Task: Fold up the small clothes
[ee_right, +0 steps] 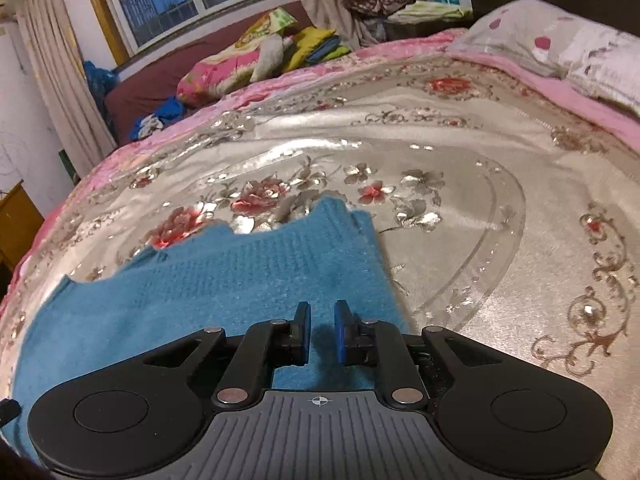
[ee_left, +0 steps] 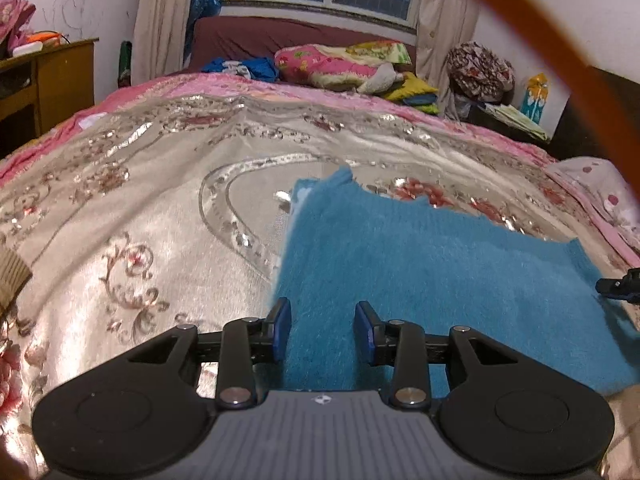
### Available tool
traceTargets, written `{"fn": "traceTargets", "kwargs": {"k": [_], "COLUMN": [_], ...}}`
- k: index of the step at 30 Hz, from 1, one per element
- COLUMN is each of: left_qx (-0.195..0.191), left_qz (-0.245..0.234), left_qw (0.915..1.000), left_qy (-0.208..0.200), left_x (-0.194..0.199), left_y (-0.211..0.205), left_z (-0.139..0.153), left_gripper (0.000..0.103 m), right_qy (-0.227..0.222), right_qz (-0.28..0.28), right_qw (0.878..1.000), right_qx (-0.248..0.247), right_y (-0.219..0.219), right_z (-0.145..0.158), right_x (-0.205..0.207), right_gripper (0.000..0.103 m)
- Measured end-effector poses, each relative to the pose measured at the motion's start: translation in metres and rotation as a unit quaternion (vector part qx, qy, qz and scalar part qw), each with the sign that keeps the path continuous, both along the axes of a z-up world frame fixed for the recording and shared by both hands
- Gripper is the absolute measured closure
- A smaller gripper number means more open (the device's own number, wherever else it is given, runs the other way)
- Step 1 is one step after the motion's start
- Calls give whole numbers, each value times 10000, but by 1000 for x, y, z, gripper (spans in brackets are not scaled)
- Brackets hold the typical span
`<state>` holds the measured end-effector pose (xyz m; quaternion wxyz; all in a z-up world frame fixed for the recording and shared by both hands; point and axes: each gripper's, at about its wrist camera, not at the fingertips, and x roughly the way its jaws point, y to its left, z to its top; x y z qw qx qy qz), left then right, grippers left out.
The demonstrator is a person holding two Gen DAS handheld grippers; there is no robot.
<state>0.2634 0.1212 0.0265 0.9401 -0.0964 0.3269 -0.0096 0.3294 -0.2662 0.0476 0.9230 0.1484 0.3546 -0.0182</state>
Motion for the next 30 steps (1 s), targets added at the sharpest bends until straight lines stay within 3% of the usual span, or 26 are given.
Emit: {"fn": "traceTargets", "kwargs": {"k": [5, 14, 20, 24, 30], "left_qx": [3, -95, -184, -252, -286], "left_qz": [-97, -153, -200, -221, -269], "left_qw": [9999, 9998, 9995, 9993, 9991], "left_qy": [75, 128, 137, 157, 172], "left_x": [-4, -8, -12, -12, -14], "left_y": [3, 5, 8, 10, 11], "left_z": [2, 5, 8, 9, 10], "left_gripper": [60, 57, 54, 53, 50], "right_qy": [186, 283, 473, 590, 570], "right_qz": [6, 180, 423, 589, 764], "right_qw": [9992, 9971, 9964, 9943, 9932], "right_qx": [-364, -679, -563, -664, -664], "right_y": [18, 49, 75, 94, 114], "right_z": [-13, 11, 10, 8, 14], "right_x": [-2, -4, -5, -4, -3], "right_gripper": [88, 85, 85, 75, 75]}}
